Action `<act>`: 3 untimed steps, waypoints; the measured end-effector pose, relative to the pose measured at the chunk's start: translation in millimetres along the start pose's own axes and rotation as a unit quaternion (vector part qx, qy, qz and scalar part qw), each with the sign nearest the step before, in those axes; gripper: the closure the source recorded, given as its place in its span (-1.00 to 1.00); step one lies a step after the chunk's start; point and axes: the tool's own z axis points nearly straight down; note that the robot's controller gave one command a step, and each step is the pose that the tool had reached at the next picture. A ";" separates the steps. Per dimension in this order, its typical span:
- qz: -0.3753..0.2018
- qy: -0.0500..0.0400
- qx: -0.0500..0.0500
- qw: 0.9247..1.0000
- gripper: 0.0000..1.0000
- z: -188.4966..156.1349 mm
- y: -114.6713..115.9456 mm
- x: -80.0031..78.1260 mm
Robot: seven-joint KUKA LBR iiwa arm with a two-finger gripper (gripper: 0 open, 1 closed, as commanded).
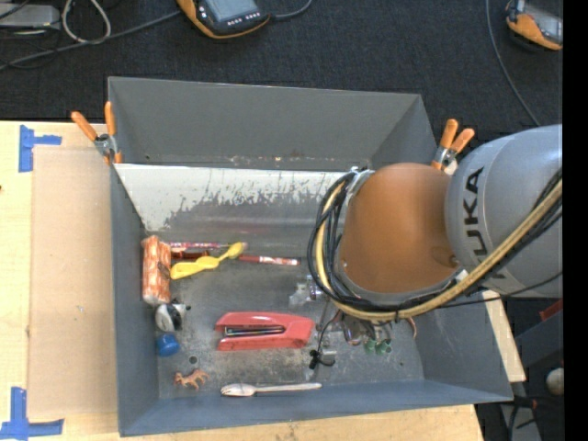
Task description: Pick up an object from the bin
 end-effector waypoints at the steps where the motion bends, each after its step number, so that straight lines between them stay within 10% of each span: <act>1: 0.002 -0.004 -0.001 1.000 -1.00 -4.1 -0.6 -1.8; 2: 0.050 -0.004 -0.001 0.999 -1.00 98.7 6.0 -52.5; 3: 0.056 -0.004 -0.001 0.998 -1.00 92.0 7.5 -52.3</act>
Offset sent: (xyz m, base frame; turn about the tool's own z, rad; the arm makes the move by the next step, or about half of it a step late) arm 0.0597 0.0074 -0.1217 0.1206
